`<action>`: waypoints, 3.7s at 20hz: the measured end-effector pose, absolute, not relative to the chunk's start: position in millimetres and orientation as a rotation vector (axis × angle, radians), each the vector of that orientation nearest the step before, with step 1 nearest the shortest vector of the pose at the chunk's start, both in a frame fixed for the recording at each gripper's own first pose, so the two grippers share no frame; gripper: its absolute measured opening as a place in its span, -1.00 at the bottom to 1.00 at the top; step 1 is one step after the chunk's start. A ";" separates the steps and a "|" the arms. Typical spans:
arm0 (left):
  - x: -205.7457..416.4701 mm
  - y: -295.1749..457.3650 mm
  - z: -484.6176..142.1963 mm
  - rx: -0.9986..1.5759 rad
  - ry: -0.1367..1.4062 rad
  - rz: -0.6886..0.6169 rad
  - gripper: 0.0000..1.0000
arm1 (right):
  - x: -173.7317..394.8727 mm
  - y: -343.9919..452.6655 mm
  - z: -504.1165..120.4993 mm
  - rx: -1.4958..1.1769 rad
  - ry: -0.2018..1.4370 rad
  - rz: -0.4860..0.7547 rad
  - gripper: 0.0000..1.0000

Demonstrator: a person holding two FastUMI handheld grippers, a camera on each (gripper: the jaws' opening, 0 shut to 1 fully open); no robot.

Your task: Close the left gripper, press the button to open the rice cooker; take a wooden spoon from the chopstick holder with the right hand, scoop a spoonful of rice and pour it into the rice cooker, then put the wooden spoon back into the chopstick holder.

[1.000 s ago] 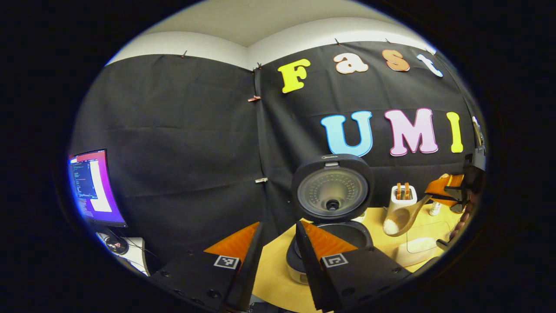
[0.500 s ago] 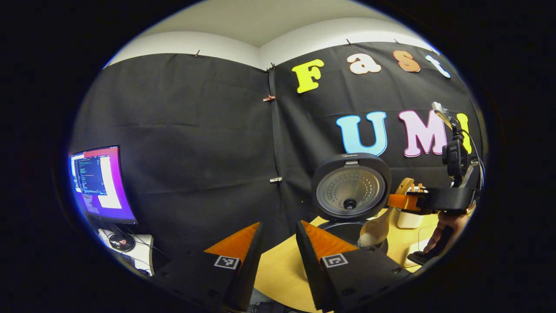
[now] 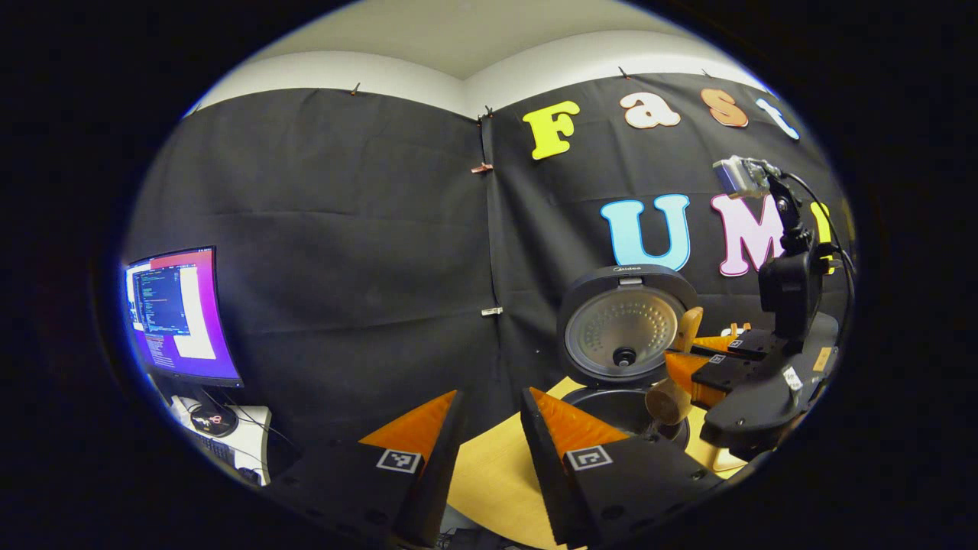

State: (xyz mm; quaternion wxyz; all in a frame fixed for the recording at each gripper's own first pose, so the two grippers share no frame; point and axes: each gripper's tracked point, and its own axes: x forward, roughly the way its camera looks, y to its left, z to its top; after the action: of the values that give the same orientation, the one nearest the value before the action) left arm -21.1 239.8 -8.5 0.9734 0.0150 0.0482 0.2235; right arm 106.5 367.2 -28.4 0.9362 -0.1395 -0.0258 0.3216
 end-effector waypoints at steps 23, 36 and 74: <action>31.1 107.7 16.2 0.064 0.065 0.292 0.07 | 137.4 -7.8 -31.7 0.149 0.089 0.026 -0.79; 44.4 49.9 24.2 0.086 0.066 0.274 0.07 | 132.7 -157.9 -106.3 0.075 0.214 -0.190 -0.78; 74.3 87.4 56.0 0.083 0.009 0.231 0.27 | 67.1 -93.1 -64.1 0.107 0.212 -0.165 -0.13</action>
State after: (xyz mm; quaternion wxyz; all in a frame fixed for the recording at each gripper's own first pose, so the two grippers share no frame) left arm 74.3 87.4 56.0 0.9925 0.0412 0.0045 0.1152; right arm 67.1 -93.1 -64.1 0.9896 0.0532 0.1056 -0.0823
